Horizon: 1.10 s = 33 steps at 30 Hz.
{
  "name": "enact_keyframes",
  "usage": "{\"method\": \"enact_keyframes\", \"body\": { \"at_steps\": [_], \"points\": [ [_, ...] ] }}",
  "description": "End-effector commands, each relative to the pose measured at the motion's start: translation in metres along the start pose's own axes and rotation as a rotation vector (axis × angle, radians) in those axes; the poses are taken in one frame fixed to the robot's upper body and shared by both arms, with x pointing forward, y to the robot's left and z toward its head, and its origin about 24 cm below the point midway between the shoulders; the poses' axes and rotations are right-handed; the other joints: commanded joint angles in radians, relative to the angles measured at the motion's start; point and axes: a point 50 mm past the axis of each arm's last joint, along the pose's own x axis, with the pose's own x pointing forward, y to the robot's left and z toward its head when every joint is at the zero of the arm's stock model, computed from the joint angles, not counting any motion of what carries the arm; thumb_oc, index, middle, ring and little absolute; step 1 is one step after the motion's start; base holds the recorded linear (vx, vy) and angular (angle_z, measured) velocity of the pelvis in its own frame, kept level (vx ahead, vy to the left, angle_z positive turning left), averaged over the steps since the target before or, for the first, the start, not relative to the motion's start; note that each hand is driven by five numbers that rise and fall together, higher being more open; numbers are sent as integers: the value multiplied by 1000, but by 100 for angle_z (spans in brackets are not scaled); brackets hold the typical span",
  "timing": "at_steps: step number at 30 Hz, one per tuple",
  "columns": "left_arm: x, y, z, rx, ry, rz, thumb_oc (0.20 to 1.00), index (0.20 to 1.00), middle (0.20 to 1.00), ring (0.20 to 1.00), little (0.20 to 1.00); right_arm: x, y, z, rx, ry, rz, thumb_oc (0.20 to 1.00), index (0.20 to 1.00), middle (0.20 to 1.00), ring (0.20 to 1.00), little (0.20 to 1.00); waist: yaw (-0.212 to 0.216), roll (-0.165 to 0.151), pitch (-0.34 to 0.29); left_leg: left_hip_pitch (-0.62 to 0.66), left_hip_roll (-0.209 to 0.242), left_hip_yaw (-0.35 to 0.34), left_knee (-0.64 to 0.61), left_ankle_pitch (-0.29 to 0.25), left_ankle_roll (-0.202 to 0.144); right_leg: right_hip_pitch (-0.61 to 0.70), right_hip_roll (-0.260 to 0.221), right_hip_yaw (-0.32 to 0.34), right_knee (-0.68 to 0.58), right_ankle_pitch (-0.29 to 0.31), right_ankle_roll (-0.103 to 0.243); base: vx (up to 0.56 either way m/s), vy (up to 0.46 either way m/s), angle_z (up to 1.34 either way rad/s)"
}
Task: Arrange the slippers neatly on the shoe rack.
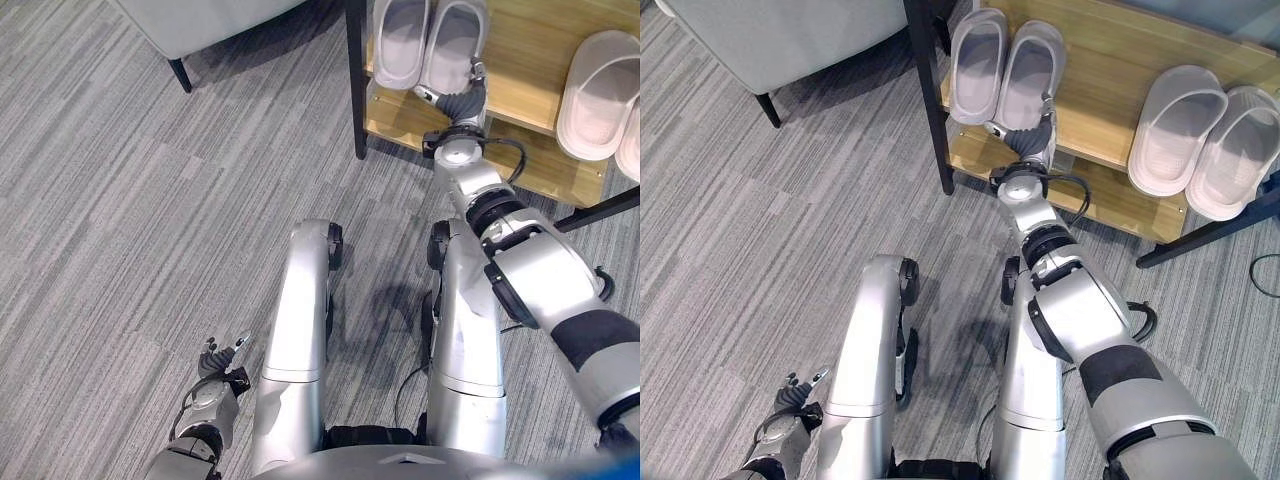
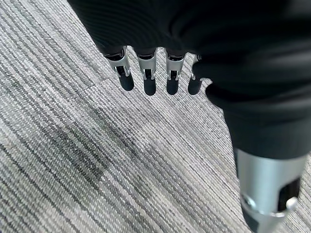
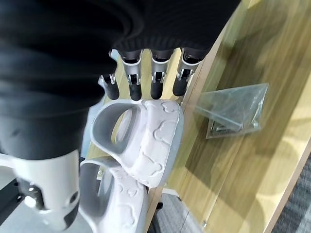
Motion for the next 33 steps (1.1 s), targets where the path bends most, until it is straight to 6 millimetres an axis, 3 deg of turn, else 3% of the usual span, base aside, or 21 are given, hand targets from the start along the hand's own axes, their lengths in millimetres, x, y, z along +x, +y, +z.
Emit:
{"method": "enact_keyframes", "body": {
  "at_steps": [1,5,6,7,8,11,13,14,15,16,17,18,19,20,21,22,26,27,29,33],
  "points": [
    [-5,6,-10,93,-6,6,1000,1000,1000,1000,1000,-9,13,4,-47,-73,36,1000,1000,1000,1000,1000,79,8,-47,-57,-28,9,23,34,48,21,4,64,13,147,-125,0,0,0],
    [-7,0,-17,93,19,-7,1000,1000,1000,1000,1000,-15,10,17,-16,-156,-104,1000,1000,1000,1000,1000,63,12,-56,-57,-29,10,16,39,54,26,8,65,8,150,-124,0,0,0],
    [-9,-2,-22,98,36,-13,1000,1000,1000,1000,1000,-22,2,23,38,-229,-178,1000,1000,1000,1000,1000,50,13,-67,-56,-30,10,2,43,58,31,7,60,-9,151,-126,28,18,-11],
    [-13,-3,-31,101,62,-31,1000,1000,1000,1000,1000,-38,-23,17,52,-328,-281,1000,1000,1000,1000,1000,33,17,-91,-36,-29,11,-52,57,66,52,-1,40,-71,156,-129,25,18,-15],
    [-14,-2,-32,103,64,-31,1000,1000,1000,1000,1000,-39,-23,15,49,-326,-281,1000,1000,1000,1000,1000,33,17,-93,-33,-29,10,-55,59,66,55,-2,38,-75,158,-129,-23,33,-24],
    [-14,-1,-36,100,81,-61,1000,1000,1000,1000,1000,-64,-50,-12,50,-358,-283,1000,1000,1000,1000,1000,23,14,-156,62,-11,2,-294,124,73,139,-37,-8,-320,179,-135,-81,26,-32],
    [-18,5,-48,91,122,-55,1000,1000,1000,1000,1000,-99,-66,-64,-97,-302,-153,1000,1000,1000,1000,1000,6,1,-229,204,16,-7,-554,222,76,266,-72,-62,-577,223,-128,40,27,-20],
    [-19,8,-52,109,135,-56,1000,1000,1000,1000,1000,-108,-73,-84,-157,-252,-126,1000,1000,1000,1000,1000,-1,-6,-251,253,23,-10,-621,234,79,308,-77,-68,-641,226,-123,136,43,-11],
    [-21,12,-59,190,160,-71,1000,1000,1000,1000,1000,-141,-91,-144,-302,-59,-27,1000,1000,1000,1000,1000,-26,-17,-288,429,42,-22,-847,308,79,479,-96,-110,-869,262,-114,163,29,-13],
    [-23,14,-64,227,176,-79,1000,1000,1000,1000,1000,-151,-99,-163,-360,12,1,1000,1000,1000,1000,1000,-36,-20,-306,493,47,-24,-925,315,82,539,-95,-119,-948,272,-108,104,33,-21],
    [-23,14,-64,228,177,-79,1000,1000,1000,1000,1000,-151,-99,-164,-361,13,1,1000,1000,1000,1000,1000,-36,-18,-300,506,47,-24,-935,319,82,553,-95,-121,-959,277,-109,76,25,-20],
    [-26,16,-70,245,196,-86,1000,1000,1000,1000,1000,-163,-106,-181,-392,88,21,1000,1000,1000,1000,1000,-42,-20,-313,573,50,-23,-1025,339,80,615,-95,-134,-1042,289,-101,126,-6,-53],
    [-29,21,-79,274,243,-97,1000,1000,1000,1000,1000,-194,-125,-226,-457,318,38,1000,1000,1000,1000,1000,-56,-30,-339,713,54,-26,-1199,384,72,767,-93,-166,-1227,327,-89,253,-14,-63],
    [-34,28,-89,349,284,-108,1000,1000,1000,1000,1000,-223,-142,-255,-510,489,56,1000,1000,1000,1000,1000,-66,-36,-370,840,58,-15,-1349,414,68,899,-90,-194,-1375,354,-76,215,-20,-28],
    [-37,30,-94,383,302,-117,1000,1000,1000,1000,1000,-241,-152,-271,-554,587,62,1000,1000,1000,1000,1000,-70,-42,-384,892,56,-16,-1429,448,74,949,-91,-208,-1447,401,-72,252,-15,-3],
    [-43,34,-105,481,336,-142,1000,1000,1000,1000,1000,-275,-169,-295,-617,785,71,1000,1000,1000,1000,1000,-70,-48,-408,1023,59,-16,-1581,486,78,1075,-88,-220,-1582,449,-57,189,-26,5],
    [-53,40,-121,636,381,-190,1000,1000,1000,1000,1000,-350,-204,-323,-728,1193,107,1000,1000,1000,1000,1000,-55,-57,-450,1219,63,-1,-1809,573,68,1279,-84,-244,-1805,537,-27,189,-49,-19],
    [-58,43,-127,659,412,-203,1000,1000,1000,1000,1000,-388,-220,-326,-752,1385,159,1000,1000,1000,1000,1000,-44,-58,-497,1343,60,13,-1991,620,54,1379,-76,-256,-1962,588,-2,175,-63,27],
    [-59,42,-129,636,428,-206,1000,1000,1000,1000,1000,-410,-229,-325,-705,1489,148,1000,1000,1000,1000,1000,-46,-60,-529,1446,57,24,-2147,655,44,1459,-66,-259,-2099,635,14,110,-70,25],
    [-58,32,-128,673,422,-241,1000,1000,1000,1000,1000,-431,-236,-322,-602,1599,64,1000,1000,1000,1000,1000,-49,-54,-566,1552,62,32,-2329,712,30,1555,-54,-273,-2274,687,25,-1,-39,1]
  ]
}}
